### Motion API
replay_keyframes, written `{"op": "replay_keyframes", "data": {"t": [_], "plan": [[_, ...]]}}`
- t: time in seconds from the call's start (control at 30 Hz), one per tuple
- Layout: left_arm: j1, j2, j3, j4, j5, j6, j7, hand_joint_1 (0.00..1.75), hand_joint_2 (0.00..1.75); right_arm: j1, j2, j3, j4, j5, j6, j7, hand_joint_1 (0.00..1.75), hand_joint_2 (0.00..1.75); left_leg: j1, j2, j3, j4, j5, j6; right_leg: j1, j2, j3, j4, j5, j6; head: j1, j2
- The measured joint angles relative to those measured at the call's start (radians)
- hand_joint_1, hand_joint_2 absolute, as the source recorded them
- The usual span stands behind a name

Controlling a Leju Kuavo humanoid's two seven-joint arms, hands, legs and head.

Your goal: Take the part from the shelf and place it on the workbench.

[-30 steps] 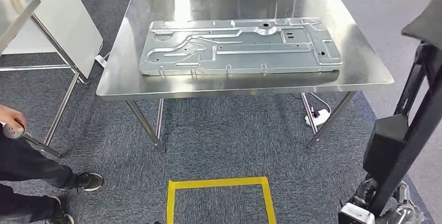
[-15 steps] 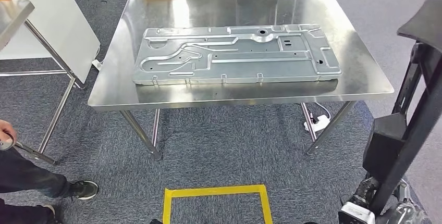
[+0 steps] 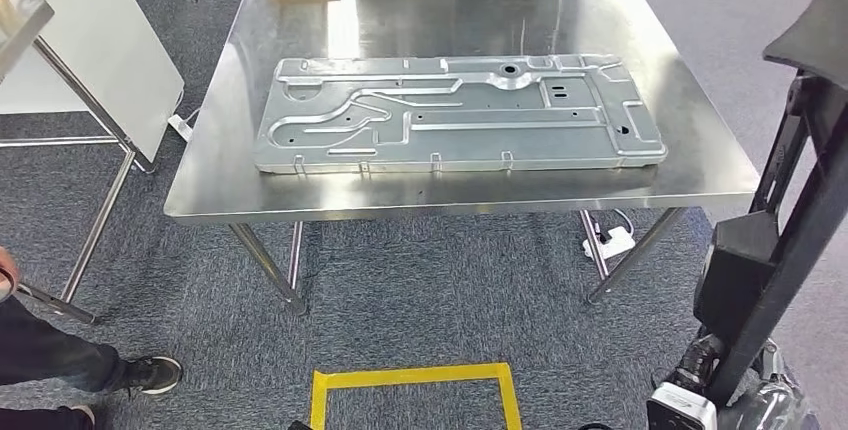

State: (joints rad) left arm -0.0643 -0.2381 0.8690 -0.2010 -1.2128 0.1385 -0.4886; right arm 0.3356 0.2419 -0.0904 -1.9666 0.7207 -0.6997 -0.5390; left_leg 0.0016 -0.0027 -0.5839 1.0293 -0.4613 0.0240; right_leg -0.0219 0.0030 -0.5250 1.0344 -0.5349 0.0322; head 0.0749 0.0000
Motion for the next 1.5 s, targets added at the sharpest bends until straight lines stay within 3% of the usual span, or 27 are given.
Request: {"op": "replay_keyframes", "data": {"t": [0.07, 0.13, 0.17, 0.2, 0.23, 0.27, 0.33, 0.37, 0.43, 0.53, 0.6, 0.67, 0.7, 0.73, 0.8, 0.87, 0.9, 1.0, 1.07, 1.17, 1.2, 1.23, 1.27, 1.33, 1.37, 1.4, 1.5], "plan": [[0.0, 0.0, 0.0, 0.0, -0.001, 0.0, 0.0, 0.0, 1.75, -0.003, -0.003, 0.0, 0.0, 0.001, 0.0, 0.001, 1.75, 1.75, 0.004, 0.0, 0.015, -0.014, 0.0, 0.012, 0.0, -0.002, -0.025, 0.062, -0.033, 0.008, 0.001, 0.0], [-0.001, 0.0, 0.0, 0.0, -0.001, -0.001, 0.0, 0.0, 1.75, -0.005, -0.006, 0.0, 0.002, 0.002, 0.0, 0.007, 1.75, 1.75, 0.002, 0.001, 0.023, -0.016, -0.006, 0.022, 0.0, -0.002, -0.099, 0.191, -0.084, 0.01, 0.002, 0.0], [-0.001, 0.0, 0.0, 0.0, -0.001, -0.001, 0.0, 0.0, 1.75, -0.005, -0.008, 0.0, 0.004, 0.003, 0.0, 0.011, 1.75, 1.75, 0.0, 0.001, 0.027, -0.016, -0.011, 0.025, 0.0, -0.002, -0.137, 0.246, -0.096, 0.011, 0.002, 0.0], [0.0, 0.0, 0.0, 0.0, -0.001, -0.001, 0.0, 0.0, 1.75, -0.005, -0.009, 0.0, 0.006, 0.004, 0.0, 0.015, 1.75, 1.75, -0.003, 0.0, 0.032, -0.016, -0.015, 0.026, 0.0, -0.002, -0.161, 0.272, -0.088, 0.011, 0.002, 0.0], [0.0, 0.0, 0.0, 0.0, -0.001, -0.001, 0.0, 0.0, 1.75, -0.004, -0.011, 0.0, 0.008, 0.004, 0.0, 0.018, 1.75, 1.75, -0.005, -0.001, 0.039, -0.015, -0.021, 0.027, 0.001, -0.002, -0.167, 0.26, -0.061, 0.009, 0.002, 0.0], [0.001, 0.0, 0.0, 0.0, -0.001, -0.001, 0.0, 0.0, 1.75, -0.004, -0.013, 0.0, 0.008, 0.004, 0.0, 0.019, 1.75, 1.75, -0.006, -0.002, 0.049, -0.015, -0.027, 0.026, 0.002, -0.002, -0.153, 0.211, -0.016, 0.004, 0.002, 0.0], [0.002, -0.002, 0.0, 0.0, -0.001, -0.001, 0.0, 0.0, 1.75, -0.004, -0.015, 0.0, 0.009, 0.004, 0.0, 0.019, 1.75, 1.75, -0.009, -0.004, 0.062, -0.015, -0.042, 0.021, 0.009, -0.003, -0.105, 0.08, 0.058, -0.011, 0.002, 0.0], [0.002, -0.003, 0.0, 0.001, -0.001, -0.001, 0.0, 0.0, 1.75, -0.005, -0.015, 0.0, 0.01, 0.004, 0.0, 0.019, 1.75, 1.75, -0.01, -0.004, 0.066, -0.014, -0.047, 0.017, 0.013, -0.004, -0.086, 0.036, 0.074, -0.018, 0.002, 0.0], [0.0, -0.004, 0.0, 0.002, -0.001, -0.001, 0.0, 0.0, 1.75, -0.004, -0.016, 0.0, 0.011, 0.004, 0.0, 0.019, 1.75, 1.75, -0.011, -0.003, 0.068, -0.016, -0.053, 0.008, 0.02, -0.003, -0.073, 0.01, 0.07, -0.027, 0.001, 0.0], [-0.002, -0.004, 0.0, 0.002, -0.001, -0.001, -0.001, 0.0, 1.75, -0.002, -0.016, 0.001, 0.011, 0.005, 0.0, 0.019, 1.75, 1.75, -0.012, -0.002, 0.071, -0.001, -0.072, -0.007, 0.009, 0.0, -0.057, -0.009, 0.068, -0.036, -0.001, 0.0], [-0.003, -0.004, 0.0, 0.002, -0.001, -0.001, -0.002, 0.0, 1.75, -0.002, -0.016, 0.003, 0.011, 0.005, 0.0, 0.019, 1.75, 1.75, -0.007, -0.002, 0.027, 0.091, -0.118, -0.017, 0.004, -0.004, -0.043, -0.019, 0.064, -0.044, -0.003, 0.0], [-0.002, -0.004, 0.0, 0.002, -0.001, -0.001, -0.003, 0.0, 1.75, -0.003, -0.016, 0.005, 0.012, 0.005, 0.0, 0.019, 1.75, 1.75, 0.001, -0.002, -0.055, 0.227, -0.162, -0.027, 0.002, -0.006, -0.034, -0.02, 0.057, -0.047, -0.005, 0.0], [0.0, -0.004, 0.0, 0.002, -0.001, -0.001, -0.003, 0.0, 1.75, -0.003, -0.016, 0.005, 0.012, 0.005, 0.0, 0.019, 1.75, 1.75, 0.006, -0.002, -0.085, 0.265, -0.161, -0.031, 0.001, -0.006, -0.029, -0.02, 0.052, -0.047, -0.005, 0.0], [0.001, -0.004, 0.0, 0.002, -0.001, -0.001, -0.003, 0.0, 1.75, -0.003, -0.016, 0.005, 0.013, 0.005, 0.0, 0.019, 1.75, 1.75, 0.01, -0.002, -0.097, 0.265, -0.138, -0.035, -0.001, -0.005, -0.022, -0.019, 0.046, -0.045, -0.005, 0.0], [0.002, -0.003, 0.0, 0.002, -0.002, -0.001, -0.003, 0.0, 1.75, -0.003, -0.017, 0.006, 0.015, 0.005, 0.0, 0.02, 1.75, 1.75, 0.016, -0.001, -0.066, 0.156, -0.047, -0.04, -0.006, -0.002, -0.005, -0.018, 0.032, -0.036, -0.004, 0.0], [0.001, -0.003, 0.0, 0.002, -0.004, -0.001, -0.002, 0.0, 1.75, -0.005, -0.017, 0.008, 0.016, 0.004, 0.0, 0.021, 1.75, 1.75, 0.015, -0.002, -0.022, 0.042, 0.007, -0.038, -0.005, -0.001, 0.003, -0.014, 0.018, -0.023, -0.005, 0.0], [0.0, -0.003, 0.0, 0.002, -0.005, -0.001, -0.002, 0.0, 1.75, -0.006, -0.017, 0.009, 0.017, 0.005, 0.0, 0.022, 1.75, 1.75, 0.013, -0.002, -0.011, 0.014, 0.011, -0.034, -0.004, 0.0, 0.003, -0.013, 0.014, -0.016, -0.004, 0.0], [0.001, -0.002, 0.0, 0.002, -0.007, -0.002, -0.002, 0.0, 1.75, -0.009, -0.02, 0.013, 0.018, 0.006, 0.0, 0.027, 1.75, 1.75, 0.011, -0.004, -0.003, 0.0, -0.001, -0.011, -0.004, 0.0, 0.008, -0.016, 0.006, 0.002, -0.004, 0.0], [0.001, -0.002, -0.001, 0.002, -0.01, -0.003, -0.002, 0.0, 1.75, -0.012, -0.024, 0.014, 0.019, 0.006, 0.0, 0.029, 1.75, 1.75, 0.013, -0.003, 0.008, -0.008, -0.004, 0.004, -0.006, -0.001, -0.004, 0.025, -0.02, 0.01, -0.004, 0.0], [-0.002, -0.002, -0.002, 0.002, -0.016, -0.003, -0.001, 0.0, 1.75, -0.016, -0.032, 0.014, 0.022, 0.007, 0.0, 0.031, 1.75, 1.75, 0.01, -0.002, 0.022, -0.011, -0.014, 0.021, -0.004, -0.002, -0.113, 0.217, -0.094, 0.012, -0.003, 0.0], [-0.002, -0.002, -0.003, 0.002, -0.017, -0.003, 0.0, 0.0, 1.75, -0.016, -0.034, 0.014, 0.024, 0.007, 0.0, 0.032, 1.75, 1.75, 0.007, -0.003, 0.027, -0.011, -0.018, 0.023, -0.004, -0.002, -0.146, 0.264, -0.099, 0.012, -0.003, 0.0], [-0.002, -0.002, -0.003, 0.002, -0.017, -0.003, 0.0, 0.0, 1.75, -0.016, -0.037, 0.014, 0.027, 0.007, 0.0, 0.033, 1.75, 1.75, 0.004, -0.004, 0.034, -0.011, -0.024, 0.024, -0.002, -0.002, -0.163, 0.274, -0.083, 0.009, -0.003, 0.0], [-0.002, -0.002, -0.003, 0.002, -0.017, -0.004, 0.001, 0.0, 1.75, -0.017, -0.039, 0.014, 0.028, 0.006, 0.0, 0.034, 1.75, 1.75, 0.001, -0.005, 0.042, -0.011, -0.029, 0.024, 0.0, -0.002, -0.16, 0.245, -0.046, 0.004, -0.003, 0.0], [-0.002, -0.003, -0.004, 0.002, -0.018, -0.004, 0.001, 0.0, 1.75, -0.019, -0.043, 0.014, 0.03, 0.006, 0.0, 0.035, 1.75, 1.75, -0.004, -0.007, 0.061, -0.011, -0.043, 0.021, 0.007, -0.002, -0.116, 0.119, 0.039, -0.012, -0.003, 0.0], [-0.002, -0.004, -0.005, 0.002, -0.018, -0.004, 0.001, 0.0, 1.75, -0.021, -0.045, 0.014, 0.03, 0.006, 0.0, 0.036, 1.75, 1.75, -0.006, -0.007, 0.067, -0.011, -0.05, 0.017, 0.012, -0.002, -0.092, 0.062, 0.063, -0.019, -0.003, 0.0], [-0.003, -0.005, -0.006, 0.002, -0.019, -0.004, 0.001, 0.0, 1.75, -0.023, -0.047, 0.014, 0.031, 0.005, 0.0, 0.036, 1.75, 1.75, -0.007, -0.007, 0.07, -0.011, -0.055, 0.013, 0.016, -0.003, -0.077, 0.027, 0.073, -0.025, -0.003, 0.0], [-0.005, -0.005, -0.007, 0.002, -0.019, -0.004, 0.001, 0.0, 1.75, -0.027, -0.05, 0.014, 0.033, 0.005, 0.0, 0.038, 1.75, 1.75, -0.008, -0.006, 0.07, -0.013, -0.06, 0.005, 0.021, -0.002, -0.07, 0.011, 0.067, -0.03, -0.003, 0.0]]}}
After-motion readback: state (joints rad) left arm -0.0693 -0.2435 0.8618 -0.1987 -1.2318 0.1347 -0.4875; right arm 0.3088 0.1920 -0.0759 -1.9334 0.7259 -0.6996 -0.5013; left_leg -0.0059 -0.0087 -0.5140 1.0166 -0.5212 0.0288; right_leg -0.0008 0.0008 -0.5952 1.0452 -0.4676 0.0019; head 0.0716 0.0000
